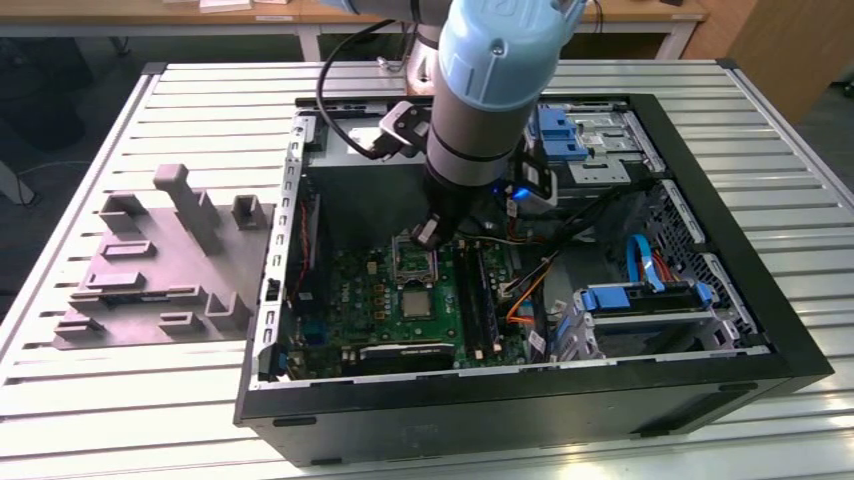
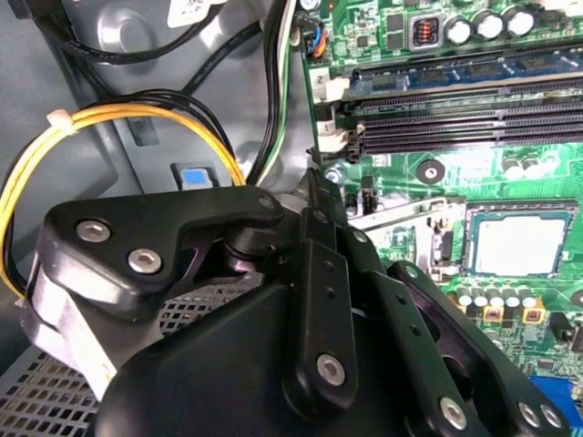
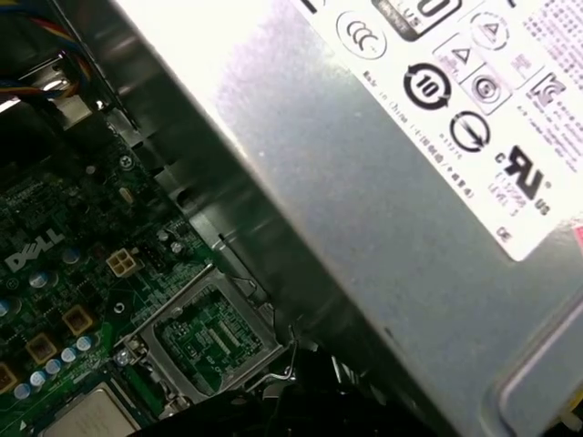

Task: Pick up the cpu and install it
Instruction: 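Close the cpu cover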

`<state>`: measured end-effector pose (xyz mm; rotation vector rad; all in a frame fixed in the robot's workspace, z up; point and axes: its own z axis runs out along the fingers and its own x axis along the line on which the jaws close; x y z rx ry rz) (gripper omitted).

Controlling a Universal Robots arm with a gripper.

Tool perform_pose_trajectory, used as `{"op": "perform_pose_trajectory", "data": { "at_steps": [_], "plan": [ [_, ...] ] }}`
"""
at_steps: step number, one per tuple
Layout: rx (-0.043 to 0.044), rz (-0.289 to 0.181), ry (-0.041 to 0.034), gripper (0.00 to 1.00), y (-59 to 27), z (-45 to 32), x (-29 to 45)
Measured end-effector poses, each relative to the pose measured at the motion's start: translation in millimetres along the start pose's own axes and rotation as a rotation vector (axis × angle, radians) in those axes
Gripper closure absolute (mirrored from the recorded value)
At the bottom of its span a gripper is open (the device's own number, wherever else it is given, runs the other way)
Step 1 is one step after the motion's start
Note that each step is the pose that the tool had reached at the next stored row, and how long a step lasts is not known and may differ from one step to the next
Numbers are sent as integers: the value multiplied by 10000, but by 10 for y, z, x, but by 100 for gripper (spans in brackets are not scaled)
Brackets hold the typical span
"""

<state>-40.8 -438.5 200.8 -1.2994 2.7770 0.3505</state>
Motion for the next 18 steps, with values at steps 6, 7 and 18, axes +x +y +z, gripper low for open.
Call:
{"op": "perform_pose_trajectory", "data": {
  "at_steps": [6,7,18],
  "plan": [
    [44,3,51,89,12,-38,-4],
    [57,5,66,89,15,-43,-6],
    [273,20,323,89,60,-151,-40]
  ]
}}
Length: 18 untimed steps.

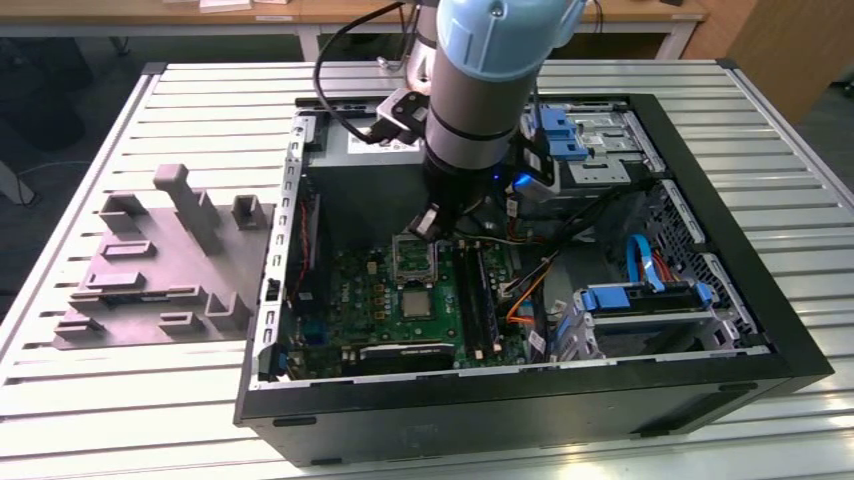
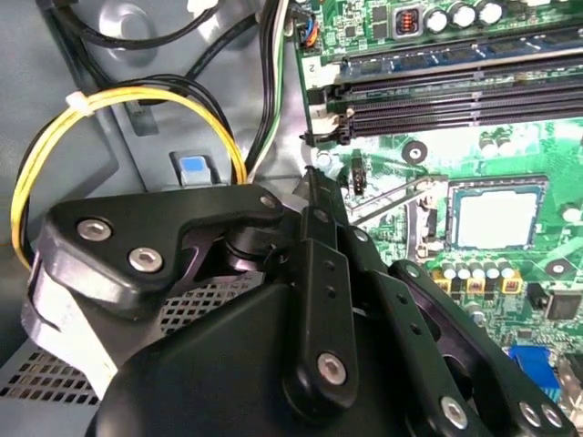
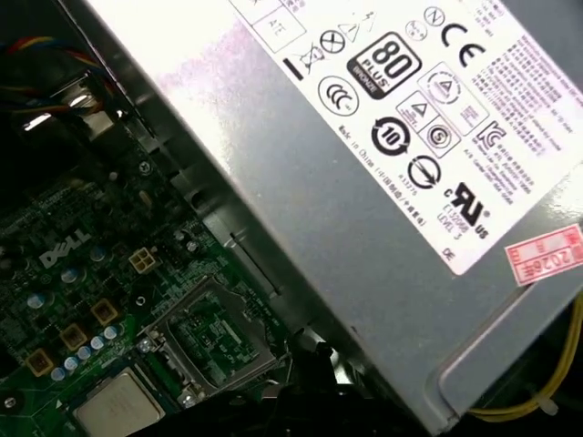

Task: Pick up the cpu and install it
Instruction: 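Close the cpu cover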

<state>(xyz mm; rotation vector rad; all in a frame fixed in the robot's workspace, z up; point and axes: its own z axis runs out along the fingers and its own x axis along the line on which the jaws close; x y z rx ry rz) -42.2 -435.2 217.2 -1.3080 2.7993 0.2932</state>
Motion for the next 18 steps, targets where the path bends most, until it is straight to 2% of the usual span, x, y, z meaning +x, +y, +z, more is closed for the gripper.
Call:
{"op": "perform_pose_trajectory", "data": {
  "at_steps": [2,3,4,5,7,11,18],
  "plan": [
    [58,4,70,89,4,-15,-3],
    [136,10,163,89,5,-18,-3],
    [241,17,286,89,6,-21,-4],
    [306,22,363,89,7,-25,-5],
    [381,26,453,89,10,-43,-8],
    [428,30,510,89,21,-94,-16],
    [428,30,506,89,36,-135,-14]
  ]
}}
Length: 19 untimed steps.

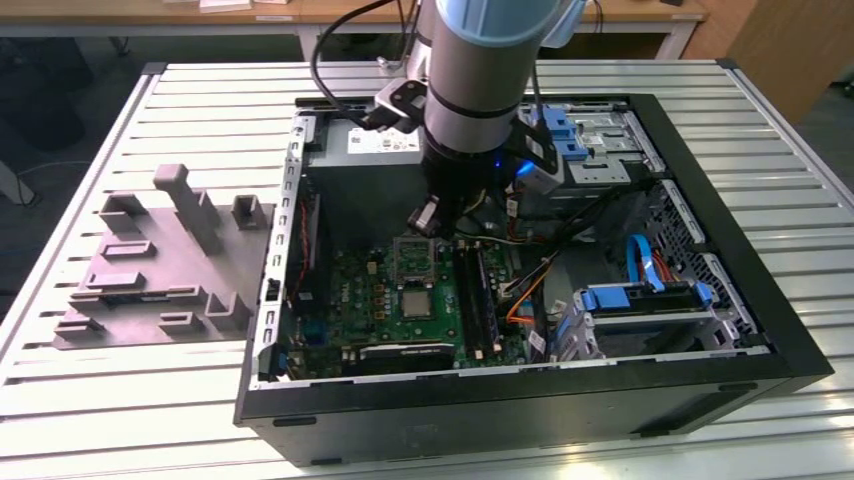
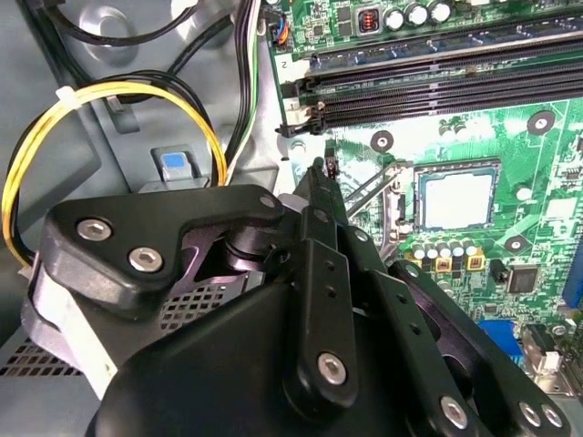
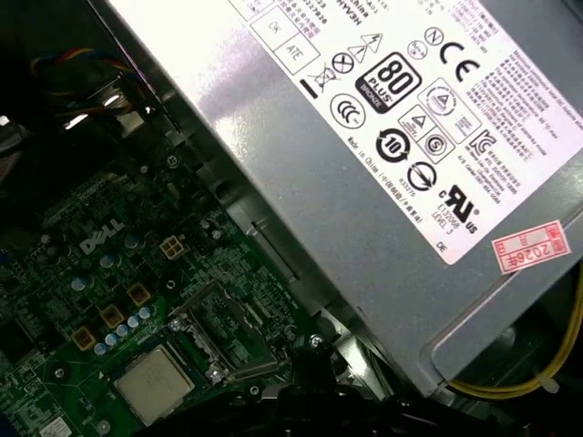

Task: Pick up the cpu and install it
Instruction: 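Close the cpu cover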

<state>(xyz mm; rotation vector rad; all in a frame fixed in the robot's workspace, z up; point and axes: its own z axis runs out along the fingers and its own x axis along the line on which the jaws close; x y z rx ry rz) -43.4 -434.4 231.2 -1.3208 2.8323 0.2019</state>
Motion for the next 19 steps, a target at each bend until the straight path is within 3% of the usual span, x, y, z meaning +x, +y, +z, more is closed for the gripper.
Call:
{"op": "perform_pose_trajectory", "data": {
  "at_steps": [19],
  "plan": [
    [-9,-10,-7,89,16,-10,14]
  ]
}}
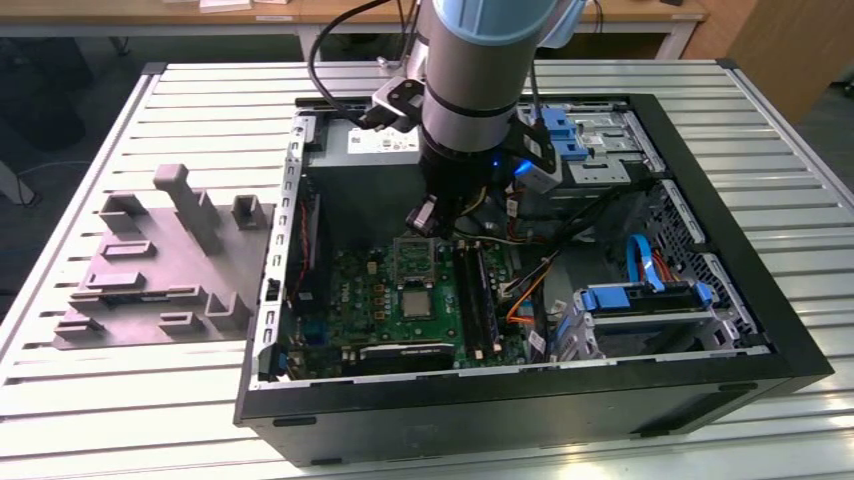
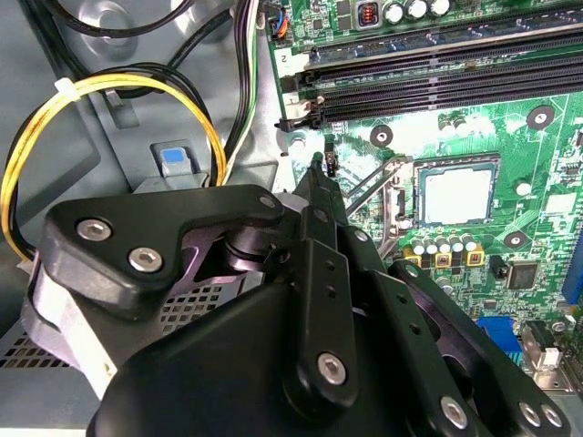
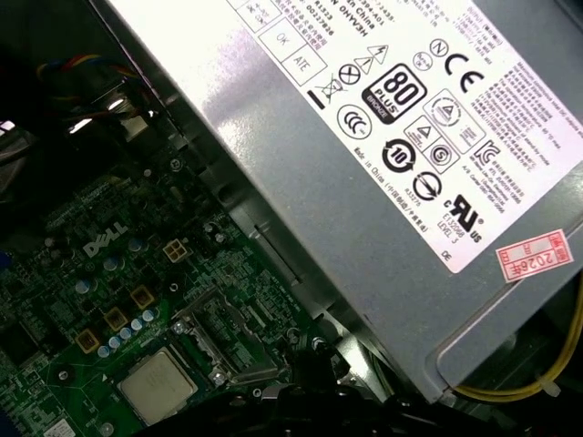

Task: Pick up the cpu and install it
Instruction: 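Close the cpu cover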

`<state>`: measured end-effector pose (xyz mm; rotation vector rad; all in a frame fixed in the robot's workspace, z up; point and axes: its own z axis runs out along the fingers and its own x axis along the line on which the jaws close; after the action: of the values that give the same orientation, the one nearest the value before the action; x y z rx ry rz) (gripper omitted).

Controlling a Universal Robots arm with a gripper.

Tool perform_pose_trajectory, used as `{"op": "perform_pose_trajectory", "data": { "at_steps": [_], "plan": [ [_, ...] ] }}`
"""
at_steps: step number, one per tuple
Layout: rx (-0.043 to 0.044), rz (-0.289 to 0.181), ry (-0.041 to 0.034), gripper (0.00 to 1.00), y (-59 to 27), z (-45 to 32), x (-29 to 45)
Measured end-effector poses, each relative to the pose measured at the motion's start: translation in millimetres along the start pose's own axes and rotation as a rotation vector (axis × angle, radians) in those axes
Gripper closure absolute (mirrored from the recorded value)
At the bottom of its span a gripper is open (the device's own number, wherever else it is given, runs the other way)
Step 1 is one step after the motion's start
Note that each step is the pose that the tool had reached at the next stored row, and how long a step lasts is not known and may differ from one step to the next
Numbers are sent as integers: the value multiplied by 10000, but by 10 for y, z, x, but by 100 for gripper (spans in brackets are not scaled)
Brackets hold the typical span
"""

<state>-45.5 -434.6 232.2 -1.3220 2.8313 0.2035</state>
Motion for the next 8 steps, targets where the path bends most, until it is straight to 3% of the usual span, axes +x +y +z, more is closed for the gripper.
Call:
{"op": "perform_pose_trajectory", "data": {
  "at_steps": [4,8],
  "plan": [
    [-31,-88,-19,89,0,-1,1],
    [-57,-417,13,89,1,0,2]
  ]
}}
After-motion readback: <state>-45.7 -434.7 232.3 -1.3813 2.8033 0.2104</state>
